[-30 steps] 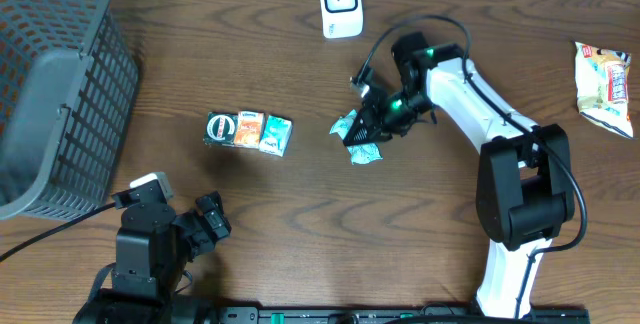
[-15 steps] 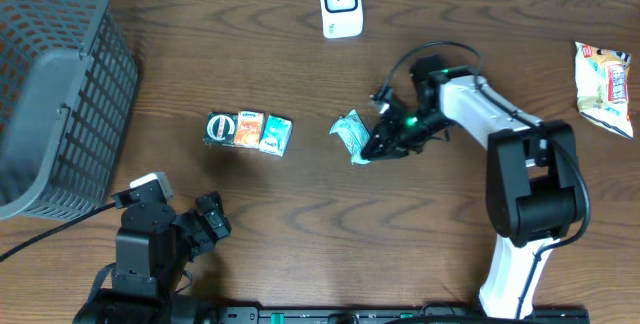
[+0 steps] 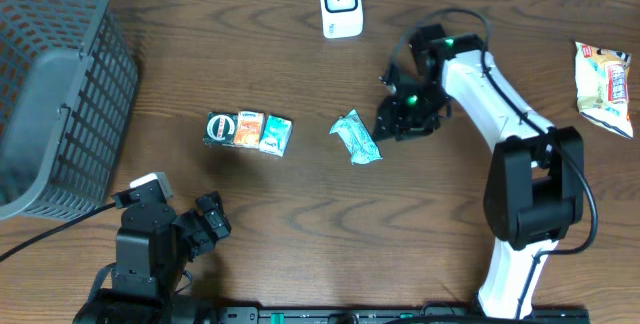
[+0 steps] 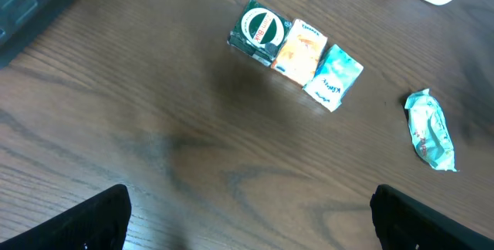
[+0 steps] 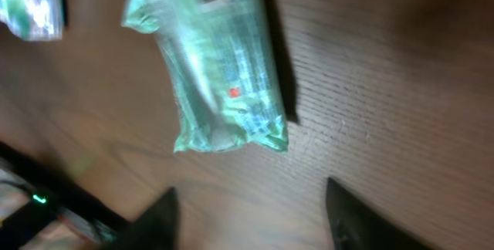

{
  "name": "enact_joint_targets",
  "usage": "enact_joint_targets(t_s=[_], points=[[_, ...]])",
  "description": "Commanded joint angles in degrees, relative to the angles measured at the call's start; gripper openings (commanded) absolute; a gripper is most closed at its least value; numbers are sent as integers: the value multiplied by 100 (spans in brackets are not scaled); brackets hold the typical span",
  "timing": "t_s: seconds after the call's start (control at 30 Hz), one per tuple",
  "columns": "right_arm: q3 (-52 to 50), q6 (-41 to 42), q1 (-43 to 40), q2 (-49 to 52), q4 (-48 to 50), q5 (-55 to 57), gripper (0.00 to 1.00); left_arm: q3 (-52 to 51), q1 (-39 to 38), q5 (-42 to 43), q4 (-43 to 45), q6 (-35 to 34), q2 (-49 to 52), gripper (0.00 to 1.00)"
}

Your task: Scan the item barcode

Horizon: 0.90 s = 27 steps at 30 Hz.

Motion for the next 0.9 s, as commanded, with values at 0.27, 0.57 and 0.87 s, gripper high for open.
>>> enact_joint_targets(t_s=[0.27, 0.57, 0.87], points=[[295, 774, 1513, -339, 240, 2817, 98, 11, 11, -13, 2, 11, -26, 98], [-197, 1165, 2402, -330, 1045, 4138, 97, 11, 13, -13, 2, 11, -26, 98], [-914, 1196, 2785, -328, 1880, 4937, 76, 11, 13, -13, 2, 11, -26, 98]])
